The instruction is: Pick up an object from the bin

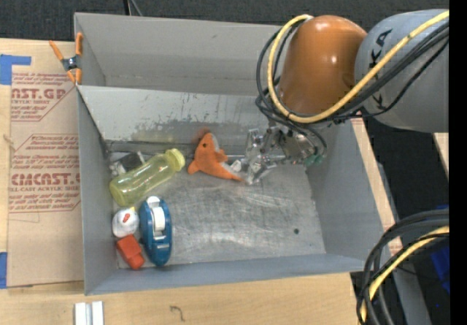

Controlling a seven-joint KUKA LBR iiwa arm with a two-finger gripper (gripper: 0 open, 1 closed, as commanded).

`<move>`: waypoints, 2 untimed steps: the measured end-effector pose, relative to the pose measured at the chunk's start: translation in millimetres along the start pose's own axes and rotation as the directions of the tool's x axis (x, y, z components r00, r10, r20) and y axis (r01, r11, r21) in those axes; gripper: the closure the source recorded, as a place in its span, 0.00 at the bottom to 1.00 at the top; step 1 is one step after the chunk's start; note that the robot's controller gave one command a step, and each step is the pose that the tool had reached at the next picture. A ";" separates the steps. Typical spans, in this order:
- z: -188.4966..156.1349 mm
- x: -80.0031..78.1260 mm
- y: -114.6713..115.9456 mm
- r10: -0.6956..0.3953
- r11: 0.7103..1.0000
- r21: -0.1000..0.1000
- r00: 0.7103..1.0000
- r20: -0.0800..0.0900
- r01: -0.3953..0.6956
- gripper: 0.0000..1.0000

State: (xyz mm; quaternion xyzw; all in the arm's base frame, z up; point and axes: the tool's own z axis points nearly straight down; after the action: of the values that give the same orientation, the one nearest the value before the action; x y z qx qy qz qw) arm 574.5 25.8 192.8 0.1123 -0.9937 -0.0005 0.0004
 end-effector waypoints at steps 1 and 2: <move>29.0 11.7 -0.2 0.339 0.941 0.000 0.941 0.004 -0.339 0.00; 36.9 14.2 -0.1 0.348 0.937 0.000 0.937 0.001 -0.348 0.00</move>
Offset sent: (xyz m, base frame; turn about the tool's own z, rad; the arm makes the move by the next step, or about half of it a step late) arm 0.0000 0.0000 0.0000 0.0000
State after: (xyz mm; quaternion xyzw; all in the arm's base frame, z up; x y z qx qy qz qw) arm 560.6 22.6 156.0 -0.0653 -0.9979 -0.0002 0.0001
